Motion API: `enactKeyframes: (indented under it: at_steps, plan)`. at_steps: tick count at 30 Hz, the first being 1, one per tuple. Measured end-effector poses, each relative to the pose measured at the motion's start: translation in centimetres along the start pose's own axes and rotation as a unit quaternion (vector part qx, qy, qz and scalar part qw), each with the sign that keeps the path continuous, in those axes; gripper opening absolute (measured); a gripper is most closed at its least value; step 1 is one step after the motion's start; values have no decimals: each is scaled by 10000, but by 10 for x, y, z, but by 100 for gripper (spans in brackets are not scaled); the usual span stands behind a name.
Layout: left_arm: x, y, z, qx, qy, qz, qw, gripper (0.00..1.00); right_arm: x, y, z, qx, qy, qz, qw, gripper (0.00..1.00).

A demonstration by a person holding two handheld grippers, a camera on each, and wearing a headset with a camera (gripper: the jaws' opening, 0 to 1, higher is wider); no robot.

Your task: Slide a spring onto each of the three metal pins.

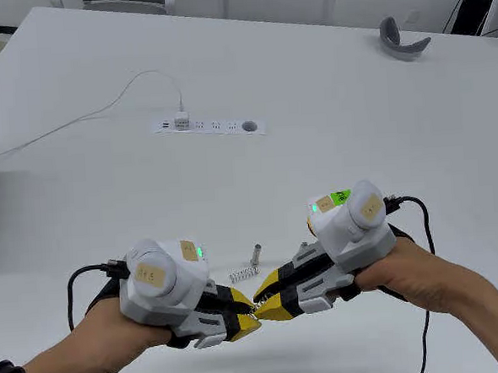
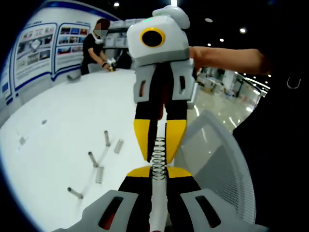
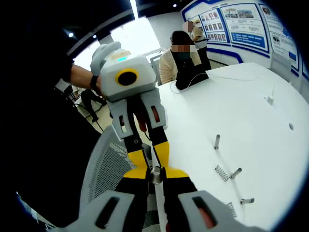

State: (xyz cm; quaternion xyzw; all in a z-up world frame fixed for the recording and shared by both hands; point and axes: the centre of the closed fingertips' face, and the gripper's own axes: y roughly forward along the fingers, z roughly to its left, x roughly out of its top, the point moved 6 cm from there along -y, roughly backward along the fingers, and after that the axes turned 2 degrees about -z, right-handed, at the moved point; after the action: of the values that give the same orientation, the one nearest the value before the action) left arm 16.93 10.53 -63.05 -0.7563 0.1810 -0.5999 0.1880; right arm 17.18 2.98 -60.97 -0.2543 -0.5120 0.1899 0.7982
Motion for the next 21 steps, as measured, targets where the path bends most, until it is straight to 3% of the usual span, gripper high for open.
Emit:
enactKeyframes:
  at_steps: [11,21]
  plan:
    - [-12,-6,0,-14,-225,-149,9996,11,1,8,3,6,-36,27,10000,12]
    - [-34,-24,13,432,-414,-178,9980,19,2,13,-3,-236,39,-105,9997,12]
